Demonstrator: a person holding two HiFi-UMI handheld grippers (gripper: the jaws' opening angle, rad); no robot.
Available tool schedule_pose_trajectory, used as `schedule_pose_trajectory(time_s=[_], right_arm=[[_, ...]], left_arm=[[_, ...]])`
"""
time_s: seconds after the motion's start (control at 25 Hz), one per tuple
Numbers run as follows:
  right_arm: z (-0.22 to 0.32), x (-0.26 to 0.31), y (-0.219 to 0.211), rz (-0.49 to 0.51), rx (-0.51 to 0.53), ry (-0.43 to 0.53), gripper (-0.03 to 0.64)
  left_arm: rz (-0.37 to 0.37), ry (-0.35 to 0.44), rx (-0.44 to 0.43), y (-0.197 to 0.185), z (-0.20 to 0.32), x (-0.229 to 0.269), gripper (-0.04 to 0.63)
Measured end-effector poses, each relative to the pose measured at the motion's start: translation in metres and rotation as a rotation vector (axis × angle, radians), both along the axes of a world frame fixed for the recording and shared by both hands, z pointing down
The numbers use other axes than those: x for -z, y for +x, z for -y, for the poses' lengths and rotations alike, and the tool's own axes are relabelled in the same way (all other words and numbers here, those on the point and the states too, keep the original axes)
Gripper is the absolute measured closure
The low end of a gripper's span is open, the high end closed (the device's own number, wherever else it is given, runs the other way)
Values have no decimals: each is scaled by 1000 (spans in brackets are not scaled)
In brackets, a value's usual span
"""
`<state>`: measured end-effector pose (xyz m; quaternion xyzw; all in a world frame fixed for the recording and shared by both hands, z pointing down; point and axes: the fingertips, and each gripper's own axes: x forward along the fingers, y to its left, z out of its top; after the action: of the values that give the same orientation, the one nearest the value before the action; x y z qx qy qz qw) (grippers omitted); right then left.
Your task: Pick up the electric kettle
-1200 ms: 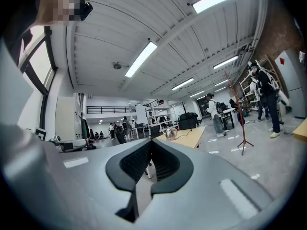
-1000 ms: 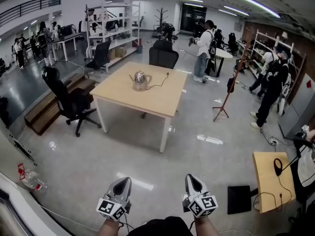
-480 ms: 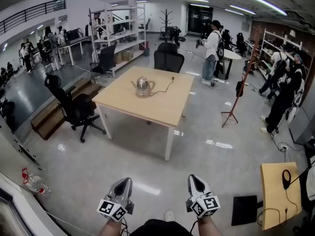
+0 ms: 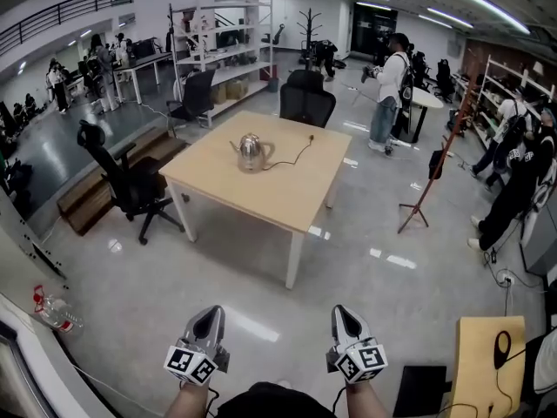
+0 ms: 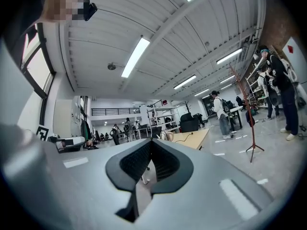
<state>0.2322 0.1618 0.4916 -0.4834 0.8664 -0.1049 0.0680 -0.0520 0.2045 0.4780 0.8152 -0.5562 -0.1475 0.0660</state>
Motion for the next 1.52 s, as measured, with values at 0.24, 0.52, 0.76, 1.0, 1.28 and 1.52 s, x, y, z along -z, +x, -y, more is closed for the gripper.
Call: schedule_pose_trajectory(time_s=[0.24,0.52,0.76,1.0,1.28,1.52], right_arm=[[19,-6,24,21,-27,-13,615],[40,-19,31,31,-26,-73,615],[72,-8,21,6,-8,-54,615],[114,-7,13,-30,-15,-62,615],[159,-3,-13,-73,-19,-55,615],[190,-2,-51,-102,15,-65,615]], left_arm=[[6,-23,18,12,16,-3,597],[10,-51,12,18,37,-3,597],[-17,-46,19,8,72,-5,597],[21,-34,8,3,122,-14,597],[5,-28,10,-19,163,-11,597],[-4,-53,44,-59,193,-18,597]])
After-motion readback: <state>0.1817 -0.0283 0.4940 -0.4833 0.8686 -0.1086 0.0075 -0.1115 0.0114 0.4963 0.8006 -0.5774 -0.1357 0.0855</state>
